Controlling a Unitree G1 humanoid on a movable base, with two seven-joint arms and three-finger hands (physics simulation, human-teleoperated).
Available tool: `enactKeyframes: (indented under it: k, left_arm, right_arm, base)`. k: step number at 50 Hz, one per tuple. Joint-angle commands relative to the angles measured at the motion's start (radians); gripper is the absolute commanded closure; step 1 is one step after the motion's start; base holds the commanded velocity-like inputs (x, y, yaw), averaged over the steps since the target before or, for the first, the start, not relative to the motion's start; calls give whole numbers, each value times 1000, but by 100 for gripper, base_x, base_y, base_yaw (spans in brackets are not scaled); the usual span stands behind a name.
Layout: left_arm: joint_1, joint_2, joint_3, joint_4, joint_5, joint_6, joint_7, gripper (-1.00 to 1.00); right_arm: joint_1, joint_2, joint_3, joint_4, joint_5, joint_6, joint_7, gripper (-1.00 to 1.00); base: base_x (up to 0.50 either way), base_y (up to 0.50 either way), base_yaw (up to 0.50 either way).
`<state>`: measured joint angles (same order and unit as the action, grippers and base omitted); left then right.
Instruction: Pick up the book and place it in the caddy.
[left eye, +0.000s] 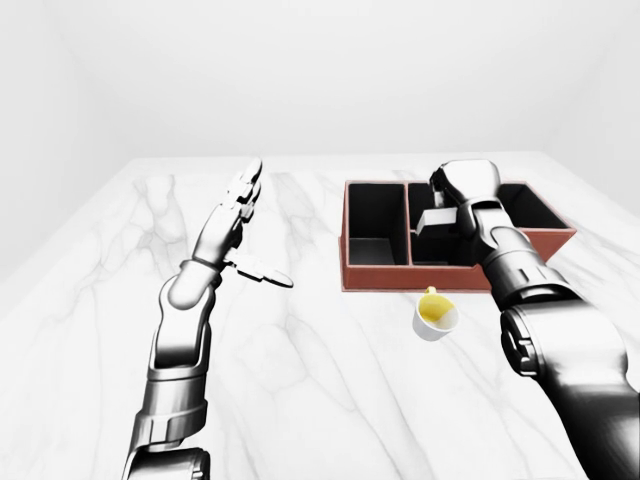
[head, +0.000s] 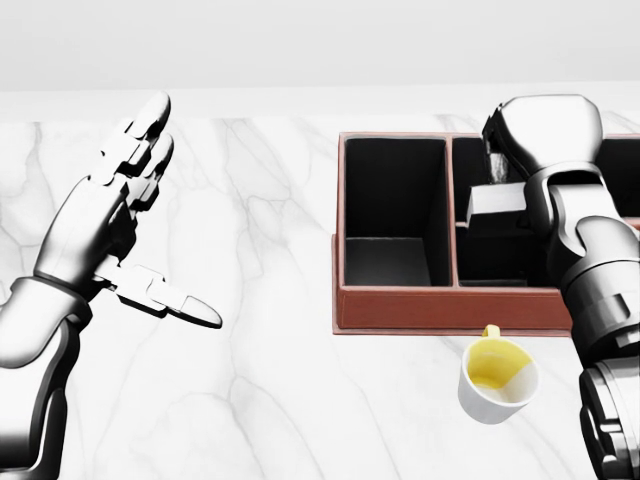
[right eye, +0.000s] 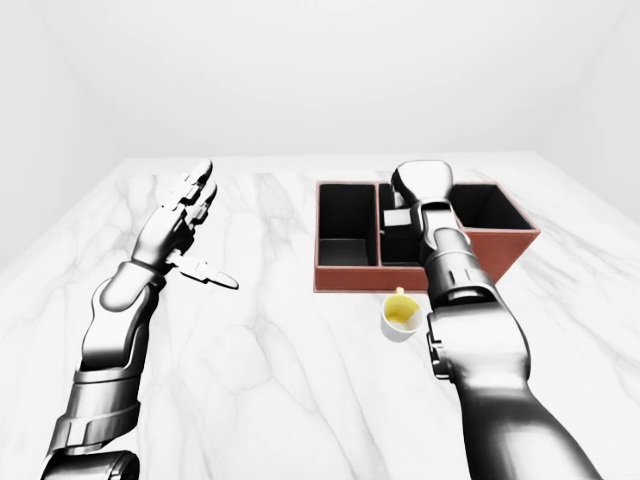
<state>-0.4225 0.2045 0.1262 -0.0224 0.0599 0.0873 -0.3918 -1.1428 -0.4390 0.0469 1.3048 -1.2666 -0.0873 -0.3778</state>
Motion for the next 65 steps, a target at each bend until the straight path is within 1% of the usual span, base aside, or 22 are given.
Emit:
enactKeyframes:
  k: [1,23,34,48,65]
  left_arm:
    - [-1,0,0,10,2,0,0,-100]
    - [4,1,3,35,4,0,5,-100]
    - [0,1,1,49,5,0,10,-100]
    - [-2,2,1,52,8,0,10,-100]
    - [-3,5,3,82,11,0,15,-100]
  right_arm:
    - [8,-3,-7,-4,-15,0,-7,100]
    - [29,6,-14,36,-22,0,-69,100]
    - [35,13,-20,45,-19,12,-85,100]
    - [36,24,-23,55,-25,16,-96,100]
    - [43,38,-35,68,-43,40,-116,100]
  base:
    - [0,0,0]
    - [0,0,0]
    - [0,0,0]
    - [0,0,0]
    - [0,0,0]
